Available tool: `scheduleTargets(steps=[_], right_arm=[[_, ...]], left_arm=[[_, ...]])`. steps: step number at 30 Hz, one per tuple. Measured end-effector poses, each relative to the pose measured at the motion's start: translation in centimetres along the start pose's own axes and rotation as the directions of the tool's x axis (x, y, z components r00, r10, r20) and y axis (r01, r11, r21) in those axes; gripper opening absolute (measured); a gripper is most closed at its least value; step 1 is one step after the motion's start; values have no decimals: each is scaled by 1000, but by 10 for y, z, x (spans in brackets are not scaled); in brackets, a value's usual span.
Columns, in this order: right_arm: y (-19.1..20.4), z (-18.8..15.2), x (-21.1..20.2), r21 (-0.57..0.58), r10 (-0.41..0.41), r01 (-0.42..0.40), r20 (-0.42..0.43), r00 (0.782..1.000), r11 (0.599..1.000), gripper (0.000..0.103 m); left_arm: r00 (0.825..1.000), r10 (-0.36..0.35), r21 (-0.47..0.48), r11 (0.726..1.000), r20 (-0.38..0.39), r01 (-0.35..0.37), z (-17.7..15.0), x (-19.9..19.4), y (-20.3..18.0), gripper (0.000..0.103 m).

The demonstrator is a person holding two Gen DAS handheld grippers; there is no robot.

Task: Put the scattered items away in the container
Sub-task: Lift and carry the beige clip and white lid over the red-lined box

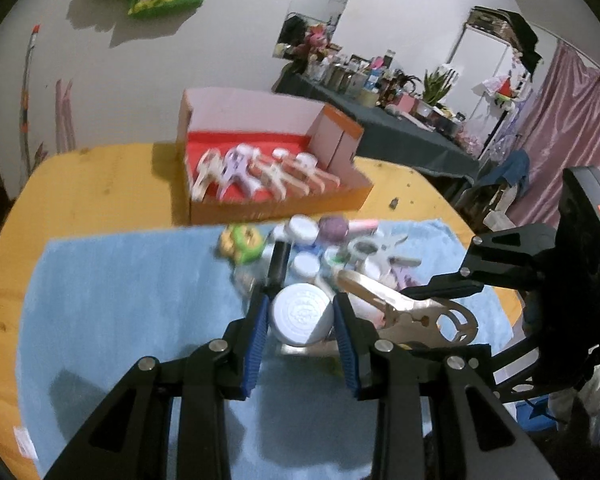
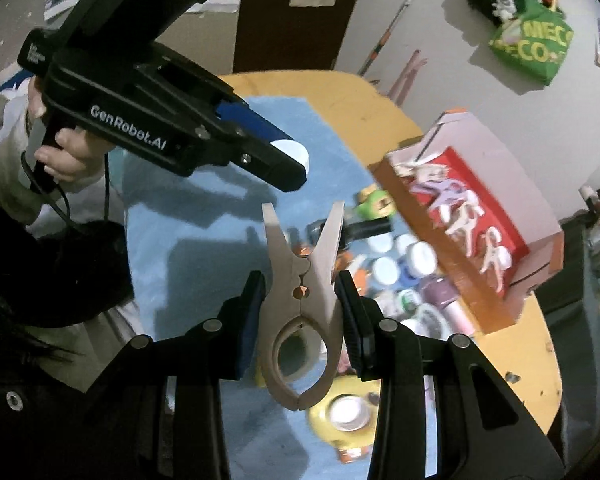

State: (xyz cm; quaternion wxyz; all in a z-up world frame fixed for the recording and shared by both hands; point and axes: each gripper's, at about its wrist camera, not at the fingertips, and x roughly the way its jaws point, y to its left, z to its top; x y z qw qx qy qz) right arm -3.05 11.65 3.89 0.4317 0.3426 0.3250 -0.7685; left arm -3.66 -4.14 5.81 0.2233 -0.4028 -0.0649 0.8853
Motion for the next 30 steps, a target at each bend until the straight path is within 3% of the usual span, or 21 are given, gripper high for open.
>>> scheduleTargets(steps=[9,13,17,22,30], right_arm=[[-87,23,-13,135,-66,60,37,997,989,34],[-135,27,-1,223,-83,73,36,996,972,34],[-191,29,28,351,-107,98,6,994,931,34],[-234,19,74,461,-114,133,-69,991,877,34],[-254,8,115,532,-96,152,-133,987,833,34]], left_arm=[[1000,10,39,999,21,-10,83,24,-2,35],[1000,22,28,999,15,-22,122,49,5,35],[997,77,16,997,-11,-77,153,95,12,35],[991,119,-26,992,-62,-121,164,154,27,35],[982,167,-55,984,-93,-172,164,196,42,35]])
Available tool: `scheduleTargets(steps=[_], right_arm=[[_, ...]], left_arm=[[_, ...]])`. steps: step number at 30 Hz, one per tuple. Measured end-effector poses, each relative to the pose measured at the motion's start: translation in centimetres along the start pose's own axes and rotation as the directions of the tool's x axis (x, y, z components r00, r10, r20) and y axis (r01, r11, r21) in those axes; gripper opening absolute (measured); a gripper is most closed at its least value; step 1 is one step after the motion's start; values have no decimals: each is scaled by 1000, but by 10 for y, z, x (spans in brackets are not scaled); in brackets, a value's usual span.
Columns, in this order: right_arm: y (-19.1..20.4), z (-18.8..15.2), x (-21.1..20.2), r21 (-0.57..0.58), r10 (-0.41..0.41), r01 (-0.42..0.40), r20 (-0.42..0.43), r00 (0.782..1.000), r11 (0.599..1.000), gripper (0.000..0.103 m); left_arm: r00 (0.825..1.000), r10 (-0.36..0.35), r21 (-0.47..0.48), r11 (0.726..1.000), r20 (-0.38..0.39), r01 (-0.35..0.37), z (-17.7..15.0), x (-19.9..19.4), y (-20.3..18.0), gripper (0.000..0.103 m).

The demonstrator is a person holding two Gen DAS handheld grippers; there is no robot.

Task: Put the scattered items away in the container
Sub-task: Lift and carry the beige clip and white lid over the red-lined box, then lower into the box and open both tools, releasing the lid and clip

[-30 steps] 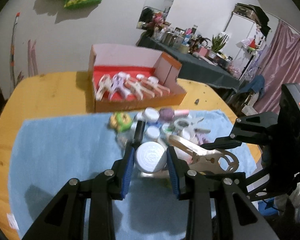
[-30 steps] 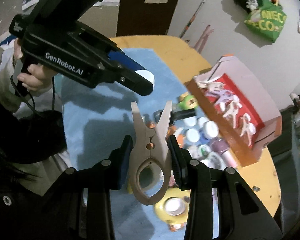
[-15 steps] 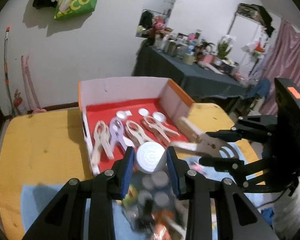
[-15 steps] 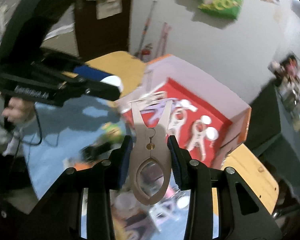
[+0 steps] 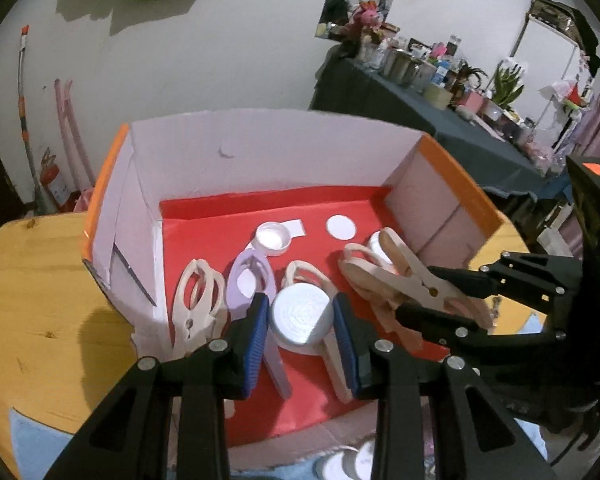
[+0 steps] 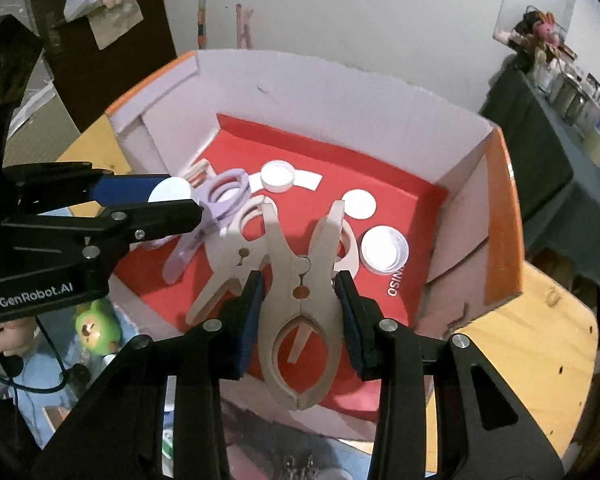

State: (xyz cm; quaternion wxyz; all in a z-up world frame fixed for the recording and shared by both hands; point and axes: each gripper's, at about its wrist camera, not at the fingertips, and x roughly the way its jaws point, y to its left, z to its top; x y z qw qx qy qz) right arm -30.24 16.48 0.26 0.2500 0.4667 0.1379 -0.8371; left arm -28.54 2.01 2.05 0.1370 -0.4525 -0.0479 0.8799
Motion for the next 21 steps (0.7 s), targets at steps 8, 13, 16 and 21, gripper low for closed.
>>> scheduleTargets(steps=[8,13,16,21], right_arm=[[-7,-1,12,39,-12,13,-25,1000,999,34],[-11,-2,20,52,-27,29,-43,999,998,34],[-12,-3,24,55,-22,25,-47,999,998,34],[-12,-4,26,65,-16,19,-51,999,998,35]], left_arm=[[999,28,-10,1000,-27,-28,-3,19,5,35],[999,30,-15,999,-44,-31,-5,26,7,35],[998,26,-24,999,-58,-27,-6,29,10,35],[997,25,-22,999,-66,-26,-7,32,11,35]])
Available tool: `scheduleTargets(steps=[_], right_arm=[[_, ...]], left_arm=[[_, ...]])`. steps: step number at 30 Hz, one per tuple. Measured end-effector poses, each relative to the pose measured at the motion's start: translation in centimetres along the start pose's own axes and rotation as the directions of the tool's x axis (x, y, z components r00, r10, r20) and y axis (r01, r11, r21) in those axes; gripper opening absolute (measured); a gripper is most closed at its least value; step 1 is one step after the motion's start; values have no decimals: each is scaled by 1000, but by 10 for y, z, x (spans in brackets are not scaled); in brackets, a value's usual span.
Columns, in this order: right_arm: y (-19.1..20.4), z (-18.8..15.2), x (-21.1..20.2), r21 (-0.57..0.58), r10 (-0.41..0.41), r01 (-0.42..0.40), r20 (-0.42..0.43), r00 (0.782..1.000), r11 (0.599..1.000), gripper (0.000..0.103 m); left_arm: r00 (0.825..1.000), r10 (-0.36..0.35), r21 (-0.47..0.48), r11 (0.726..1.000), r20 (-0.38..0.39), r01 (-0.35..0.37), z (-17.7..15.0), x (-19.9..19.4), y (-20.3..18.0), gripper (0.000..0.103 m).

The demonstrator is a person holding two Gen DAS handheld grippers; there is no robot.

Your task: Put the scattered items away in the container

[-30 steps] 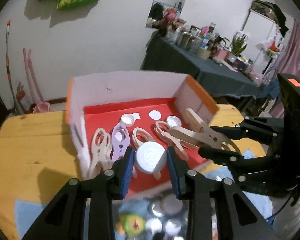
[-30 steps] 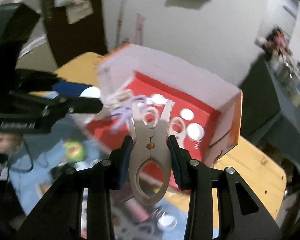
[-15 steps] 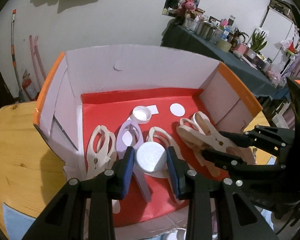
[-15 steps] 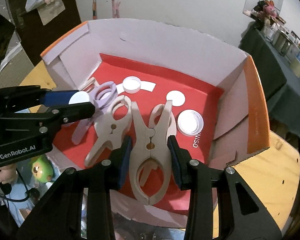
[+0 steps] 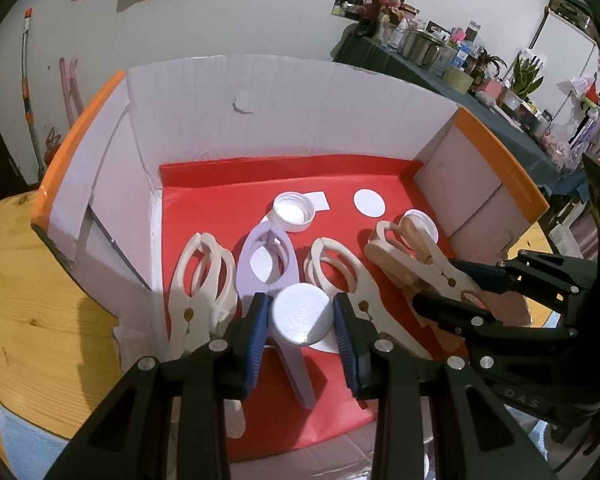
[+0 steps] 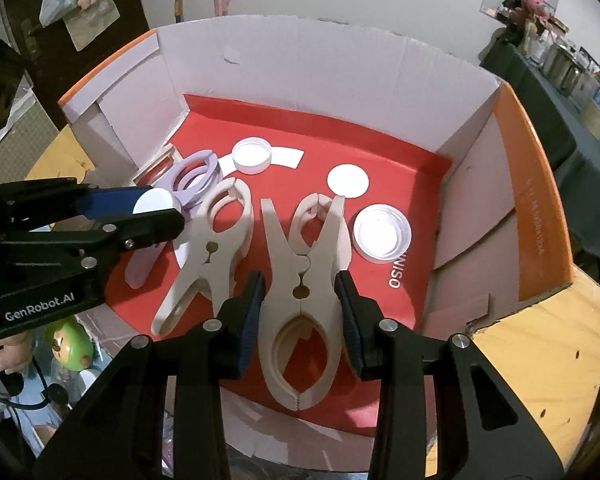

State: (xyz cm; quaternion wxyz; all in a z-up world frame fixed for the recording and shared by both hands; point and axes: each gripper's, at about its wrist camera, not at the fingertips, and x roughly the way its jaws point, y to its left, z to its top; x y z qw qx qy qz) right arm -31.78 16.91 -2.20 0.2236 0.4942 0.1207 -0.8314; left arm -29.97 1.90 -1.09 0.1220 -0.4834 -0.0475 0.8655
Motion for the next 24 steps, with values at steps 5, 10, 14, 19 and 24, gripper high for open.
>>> scheduleTargets(steps=[5,10,14,19,24], right_arm=[[-1,0,1,0,-7,7,-4,1000,1000,35],[0,0,-2,-6,-26,26,-2,1000,1000,61],[1,-1,-9,2,-21,21,21,1000,1000,68],[6,-5,-21,5,-22,22,46,999,1000,68],[17,-12,-43,-3,-27,27,87,996,1000,68]], left_arm=[[1000,-1,-1,1000,-1,1,0,0,0,35],[1000,-2,-5,1000,-1,2,0,-4,-1,44],[1000,14,5,1000,22,-14,-2,-13,-3,49],[999,16,9,1000,46,-17,-5,-30,-7,57],[996,15,15,1000,86,-17,-12,-60,-14,63]])
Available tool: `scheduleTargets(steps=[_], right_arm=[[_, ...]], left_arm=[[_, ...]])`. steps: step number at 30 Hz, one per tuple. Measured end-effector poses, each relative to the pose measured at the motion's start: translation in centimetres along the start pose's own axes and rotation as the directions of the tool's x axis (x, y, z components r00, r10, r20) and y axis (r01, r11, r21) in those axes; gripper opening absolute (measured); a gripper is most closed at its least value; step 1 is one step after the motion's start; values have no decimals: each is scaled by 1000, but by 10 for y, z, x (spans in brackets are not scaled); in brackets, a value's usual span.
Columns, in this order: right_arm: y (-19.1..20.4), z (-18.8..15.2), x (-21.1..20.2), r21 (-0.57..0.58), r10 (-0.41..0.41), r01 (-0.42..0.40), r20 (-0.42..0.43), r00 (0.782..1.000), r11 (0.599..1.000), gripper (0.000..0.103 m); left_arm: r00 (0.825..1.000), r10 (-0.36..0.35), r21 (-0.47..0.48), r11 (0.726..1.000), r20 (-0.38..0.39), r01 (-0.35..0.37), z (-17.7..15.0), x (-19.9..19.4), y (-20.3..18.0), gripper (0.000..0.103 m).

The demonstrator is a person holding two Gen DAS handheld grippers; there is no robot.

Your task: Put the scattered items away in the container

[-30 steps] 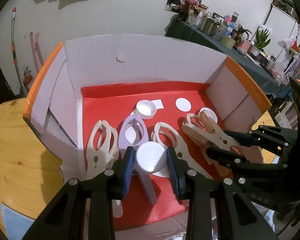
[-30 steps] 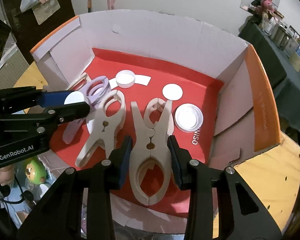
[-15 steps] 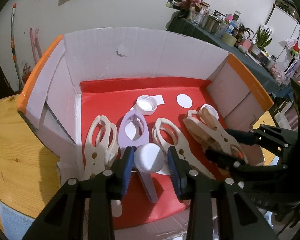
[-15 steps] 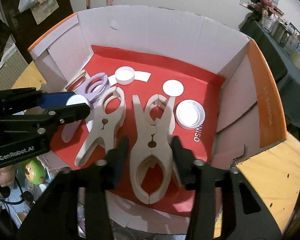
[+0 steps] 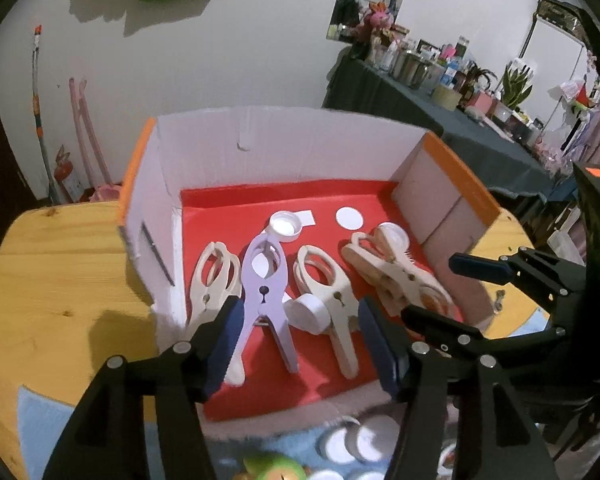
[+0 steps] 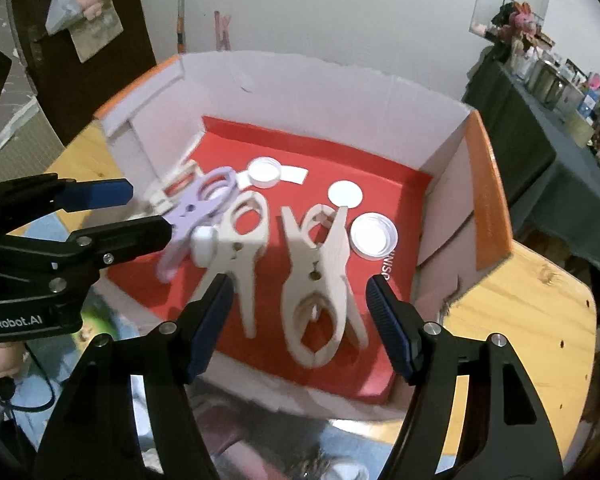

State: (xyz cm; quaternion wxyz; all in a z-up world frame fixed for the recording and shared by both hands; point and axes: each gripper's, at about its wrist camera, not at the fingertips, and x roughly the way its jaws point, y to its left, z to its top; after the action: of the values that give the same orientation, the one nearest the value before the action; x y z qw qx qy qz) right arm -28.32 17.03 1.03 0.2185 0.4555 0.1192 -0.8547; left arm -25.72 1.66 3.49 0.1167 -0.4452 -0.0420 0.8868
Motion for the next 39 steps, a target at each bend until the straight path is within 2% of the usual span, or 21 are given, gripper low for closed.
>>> scheduleTargets(steps=[4,6,9,11,14,17,20,25,29,34,37,39], right_arm=[[11,-12,-32,-2,-19,19,56,998,1000,68],[18,-19,-49,7,-25,25,88,996,1000,74],[27,-38,-77,41,-35,30,142,989,999,84],[35,-52,-93,68,-55,44,169,984,997,85],[49,-77,-112,108,-98,78,202,974,991,86],[69,-107,-126,115,-150,125,247,957,986,87],[83,-137,-127,127,-188,158,267,945,979,91],[89,-186,-114,190,-167,117,272,948,975,92],[87,-212,-96,247,-219,148,288,932,958,92],[79,-220,-89,292,-250,162,293,923,943,92],[76,-221,-92,305,-261,165,309,915,938,92],[75,-223,-90,306,-253,158,301,920,939,92]], left_arm=[[998,31,14,999,62,-32,-11,-31,-5,67],[992,57,29,998,115,-61,-21,-52,-9,72],[973,104,49,992,206,-116,-43,-84,-16,77],[956,136,57,986,260,-156,-63,-104,-20,83],[937,153,54,982,315,-179,-92,-127,-25,87],[925,152,40,984,349,-176,-124,-144,-27,92],[923,145,17,987,358,-161,-154,-152,-23,93],[913,184,-14,981,365,-192,-196,-143,-18,94],[927,162,-31,986,338,-161,-212,-125,-14,94],[934,157,-52,988,321,-148,-217,-108,-10,94],[928,190,-40,982,321,-187,-222,-102,-14,94],[926,205,-29,978,317,-207,-222,-99,-16,94]])
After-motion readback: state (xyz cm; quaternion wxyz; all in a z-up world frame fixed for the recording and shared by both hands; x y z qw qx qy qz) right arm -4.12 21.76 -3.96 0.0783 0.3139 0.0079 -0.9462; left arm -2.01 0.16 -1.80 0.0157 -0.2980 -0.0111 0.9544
